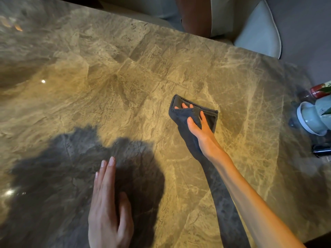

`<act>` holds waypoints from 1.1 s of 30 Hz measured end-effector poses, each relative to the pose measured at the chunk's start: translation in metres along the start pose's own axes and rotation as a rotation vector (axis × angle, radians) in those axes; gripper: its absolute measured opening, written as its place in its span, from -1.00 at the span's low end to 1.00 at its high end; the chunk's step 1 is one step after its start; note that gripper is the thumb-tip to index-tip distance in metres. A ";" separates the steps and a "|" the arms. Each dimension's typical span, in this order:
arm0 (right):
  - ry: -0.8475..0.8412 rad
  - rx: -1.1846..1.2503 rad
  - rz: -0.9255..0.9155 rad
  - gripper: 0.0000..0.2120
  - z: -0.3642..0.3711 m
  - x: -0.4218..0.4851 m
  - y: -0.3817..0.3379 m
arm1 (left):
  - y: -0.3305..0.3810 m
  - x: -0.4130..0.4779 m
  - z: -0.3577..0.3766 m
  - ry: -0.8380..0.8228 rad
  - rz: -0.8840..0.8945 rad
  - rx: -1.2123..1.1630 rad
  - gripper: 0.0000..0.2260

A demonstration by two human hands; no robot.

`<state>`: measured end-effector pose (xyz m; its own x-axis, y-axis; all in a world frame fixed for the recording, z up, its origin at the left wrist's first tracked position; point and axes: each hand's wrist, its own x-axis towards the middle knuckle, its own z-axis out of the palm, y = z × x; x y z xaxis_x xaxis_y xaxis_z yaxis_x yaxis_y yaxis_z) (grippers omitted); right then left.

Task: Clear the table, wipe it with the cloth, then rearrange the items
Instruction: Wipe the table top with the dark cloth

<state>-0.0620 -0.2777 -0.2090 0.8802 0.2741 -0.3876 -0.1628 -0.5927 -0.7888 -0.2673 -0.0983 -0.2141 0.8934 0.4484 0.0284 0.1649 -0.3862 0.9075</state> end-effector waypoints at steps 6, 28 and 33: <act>0.008 -0.075 -0.001 -0.48 0.007 -0.008 -0.006 | 0.000 0.000 0.001 0.008 0.001 -0.002 -0.42; -0.061 -0.936 -0.292 -0.50 0.066 -0.044 -0.011 | 0.000 0.001 -0.001 0.014 -0.031 -0.009 -0.42; 0.030 -0.973 -0.268 -0.54 0.048 -0.059 0.012 | 0.004 -0.001 0.002 0.049 -0.085 -0.007 -0.37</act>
<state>-0.1370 -0.2649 -0.2189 0.8472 0.4779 -0.2319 0.4650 -0.8783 -0.1114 -0.2664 -0.1014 -0.2109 0.8549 0.5180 -0.0289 0.2364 -0.3394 0.9105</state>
